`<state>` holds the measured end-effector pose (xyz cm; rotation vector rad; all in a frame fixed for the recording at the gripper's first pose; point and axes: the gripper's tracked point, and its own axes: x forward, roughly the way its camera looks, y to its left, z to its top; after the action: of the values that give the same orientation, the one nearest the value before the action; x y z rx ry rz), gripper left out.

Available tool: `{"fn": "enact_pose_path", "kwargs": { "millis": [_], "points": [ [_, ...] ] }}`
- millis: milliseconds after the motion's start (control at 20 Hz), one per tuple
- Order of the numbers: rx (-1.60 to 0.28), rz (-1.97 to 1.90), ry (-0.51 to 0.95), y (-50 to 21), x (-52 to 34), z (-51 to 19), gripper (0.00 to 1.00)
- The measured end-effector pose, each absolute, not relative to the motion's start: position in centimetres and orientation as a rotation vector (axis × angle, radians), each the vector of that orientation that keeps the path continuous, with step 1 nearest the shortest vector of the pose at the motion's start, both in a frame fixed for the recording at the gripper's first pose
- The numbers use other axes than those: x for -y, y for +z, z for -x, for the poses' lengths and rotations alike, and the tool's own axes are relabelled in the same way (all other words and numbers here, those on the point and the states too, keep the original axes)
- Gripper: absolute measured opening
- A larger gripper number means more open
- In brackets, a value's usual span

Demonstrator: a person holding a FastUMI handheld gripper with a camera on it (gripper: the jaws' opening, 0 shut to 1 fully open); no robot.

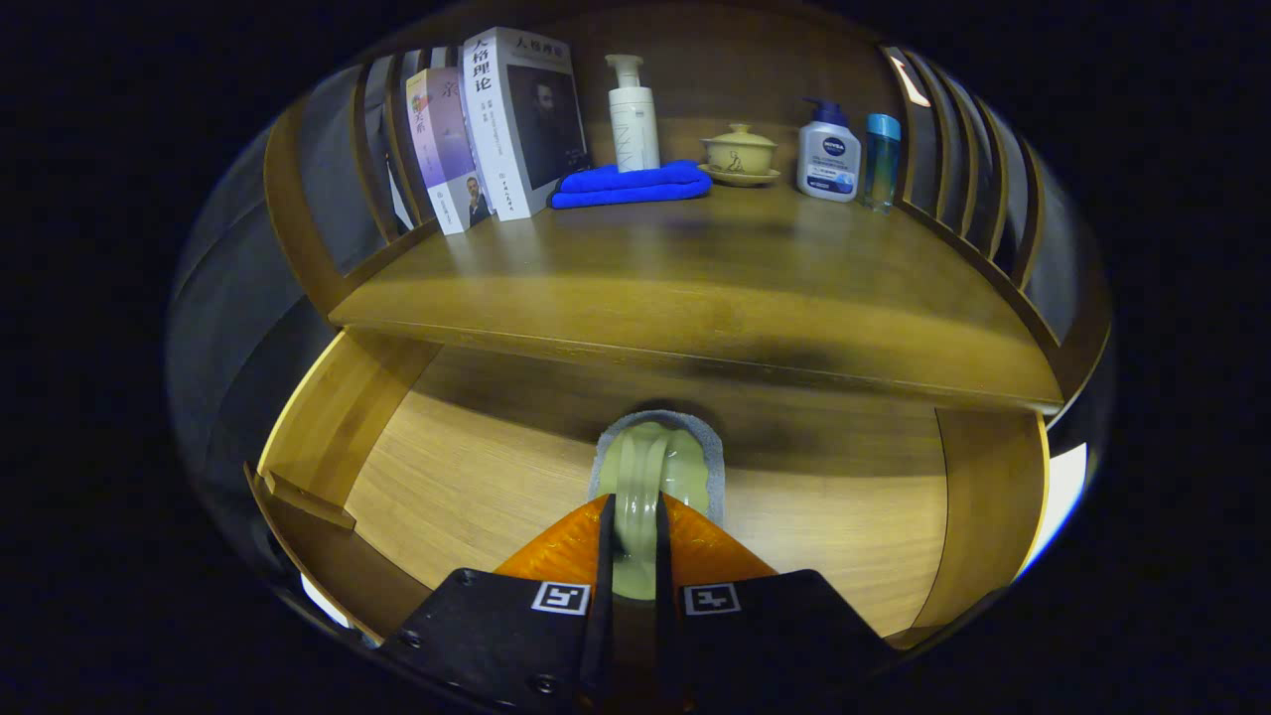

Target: Pull open the drawer, take out the items inside it, and place them on the countertop above the cabinet.

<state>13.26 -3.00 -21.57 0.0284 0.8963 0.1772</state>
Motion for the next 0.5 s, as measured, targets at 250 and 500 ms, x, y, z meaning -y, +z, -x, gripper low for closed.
{"fn": "enact_pose_path", "kwargs": {
  "millis": [250, 500],
  "points": [
    [-0.855, -0.028, 0.198, -19.3, 3.5, -10.7, 0.2],
    [-0.754, -0.112, 0.189, -15.3, 4.0, -9.0, 0.2]
  ]
}}
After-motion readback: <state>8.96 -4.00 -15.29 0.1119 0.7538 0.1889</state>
